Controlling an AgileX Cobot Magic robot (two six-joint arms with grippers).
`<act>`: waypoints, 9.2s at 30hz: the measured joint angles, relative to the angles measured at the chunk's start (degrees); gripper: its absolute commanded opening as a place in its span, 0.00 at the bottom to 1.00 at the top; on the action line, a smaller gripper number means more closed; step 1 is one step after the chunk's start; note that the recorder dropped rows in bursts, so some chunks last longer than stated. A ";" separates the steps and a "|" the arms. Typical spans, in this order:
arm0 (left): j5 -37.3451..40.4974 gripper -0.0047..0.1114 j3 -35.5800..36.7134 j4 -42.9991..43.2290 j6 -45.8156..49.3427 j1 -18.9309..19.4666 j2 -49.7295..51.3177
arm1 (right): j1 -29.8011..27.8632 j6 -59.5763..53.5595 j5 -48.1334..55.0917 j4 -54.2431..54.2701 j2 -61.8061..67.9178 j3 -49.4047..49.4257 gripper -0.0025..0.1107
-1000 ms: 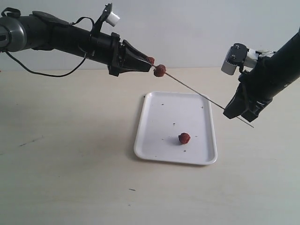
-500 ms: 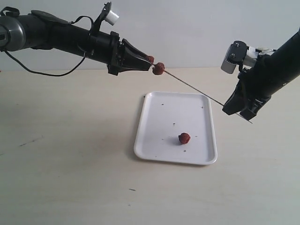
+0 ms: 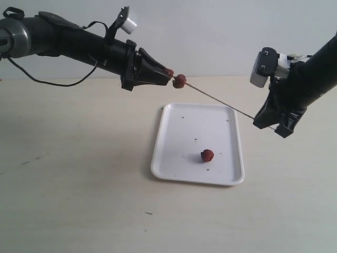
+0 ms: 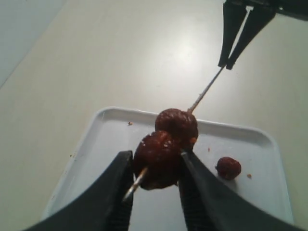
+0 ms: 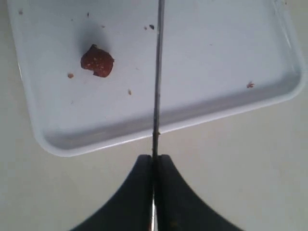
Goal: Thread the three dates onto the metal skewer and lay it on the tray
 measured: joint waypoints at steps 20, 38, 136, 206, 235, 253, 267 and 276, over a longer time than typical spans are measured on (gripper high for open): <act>0.78 0.32 0.00 0.57 6.76 0.11 0.00 | 0.00 -7.07 -1.33 2.79 0.00 0.00 0.02; 0.78 0.32 0.00 -0.45 7.36 -0.62 0.00 | 0.00 -8.19 -2.80 5.77 0.00 0.00 0.02; -20.06 0.47 0.00 56.02 2.38 -28.04 3.30 | -6.46 23.89 -19.73 10.25 -3.62 0.00 0.02; -21.98 0.35 0.00 60.54 -9.17 -21.32 -0.79 | -6.46 23.79 5.33 -9.67 -3.62 0.00 0.02; -25.44 0.35 0.00 61.49 -14.31 -17.96 -1.67 | -6.46 14.25 16.07 -4.89 -3.62 0.00 0.02; -23.03 0.35 0.00 61.71 -14.82 -17.63 -4.01 | -6.46 14.91 13.44 -5.24 -1.46 0.00 0.02; -22.67 0.35 0.00 61.82 -15.76 -17.45 -3.40 | -6.46 13.64 13.42 -4.24 -1.43 -0.20 0.02; -22.45 0.35 0.00 61.82 -15.87 -17.45 -2.30 | -6.46 13.31 13.55 -3.36 -1.92 -0.34 0.02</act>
